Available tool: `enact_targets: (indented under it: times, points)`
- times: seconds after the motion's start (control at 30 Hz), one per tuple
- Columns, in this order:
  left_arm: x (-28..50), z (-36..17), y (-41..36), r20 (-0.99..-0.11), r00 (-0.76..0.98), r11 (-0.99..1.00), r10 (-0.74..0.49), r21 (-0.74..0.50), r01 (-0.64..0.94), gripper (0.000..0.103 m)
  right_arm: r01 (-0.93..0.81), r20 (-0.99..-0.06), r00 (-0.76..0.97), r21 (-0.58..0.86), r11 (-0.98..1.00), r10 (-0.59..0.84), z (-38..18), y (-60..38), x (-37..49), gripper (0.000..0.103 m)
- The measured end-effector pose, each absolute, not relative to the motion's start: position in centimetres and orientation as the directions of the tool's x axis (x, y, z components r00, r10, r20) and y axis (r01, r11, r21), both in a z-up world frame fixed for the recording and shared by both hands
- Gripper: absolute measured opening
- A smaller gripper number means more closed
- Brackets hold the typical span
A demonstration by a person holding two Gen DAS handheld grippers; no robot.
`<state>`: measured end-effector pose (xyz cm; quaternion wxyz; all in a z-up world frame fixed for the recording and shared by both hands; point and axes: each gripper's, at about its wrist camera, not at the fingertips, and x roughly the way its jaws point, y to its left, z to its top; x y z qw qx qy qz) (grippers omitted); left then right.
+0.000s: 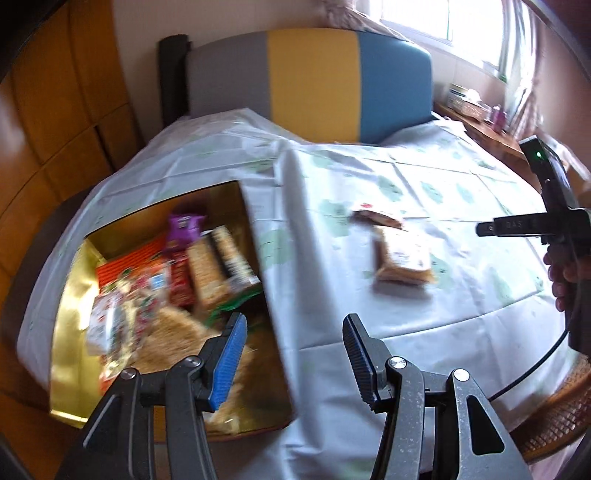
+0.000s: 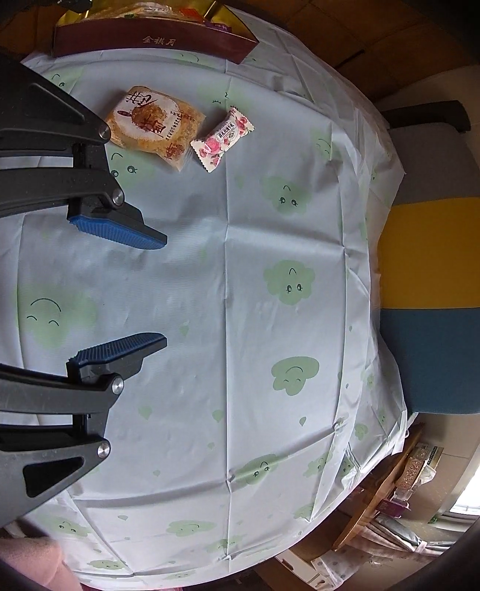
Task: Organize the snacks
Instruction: 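Move the left gripper over the round clear pastry bag on the cloth, then close the left gripper on the round pastry bag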
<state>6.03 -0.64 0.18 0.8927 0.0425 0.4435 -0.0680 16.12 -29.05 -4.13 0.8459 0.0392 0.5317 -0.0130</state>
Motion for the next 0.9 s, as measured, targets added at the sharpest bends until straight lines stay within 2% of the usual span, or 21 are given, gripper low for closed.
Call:
enact_targets:
  times: [0.17, 0.23, 0.3, 0.43, 0.9]
  points:
    - [8.4, -0.8, -3.9, -0.831, 0.529, 0.966, -0.171, -0.036, 0.255, 0.057, 0.06, -0.895, 0.445, 0.06, 0.996, 0.027, -3.8, -29.1, 16.1, 0.048]
    - [9.4, -1.2, -5.2, -0.837, 0.512, 0.956, -0.192, -0.042, 0.289, 0.063, 0.062, -0.894, 0.448, 0.062, 0.996, 0.028, -3.6, -29.1, 16.0, 0.048]
    - [10.3, -1.7, -6.5, -0.842, 0.499, 0.947, -0.207, -0.044, 0.319, 0.075, 0.066, -0.892, 0.45, 0.067, 0.996, 0.03, -3.5, -29.2, 16.1, 0.048]
    - [12.3, -2.5, -8.8, -0.85, 0.481, 0.93, -0.215, -0.027, 0.368, 0.081, 0.067, -0.893, 0.448, 0.074, 0.995, 0.036, -3.5, -29.2, 16.1, 0.048]
    - [16.8, -6.5, -14.0, -0.878, 0.446, 0.912, -0.173, 0.028, 0.409, 0.083, 0.048, -0.885, 0.46, 0.109, 0.993, 0.074, -3.0, -29.0, 16.1, 0.048]
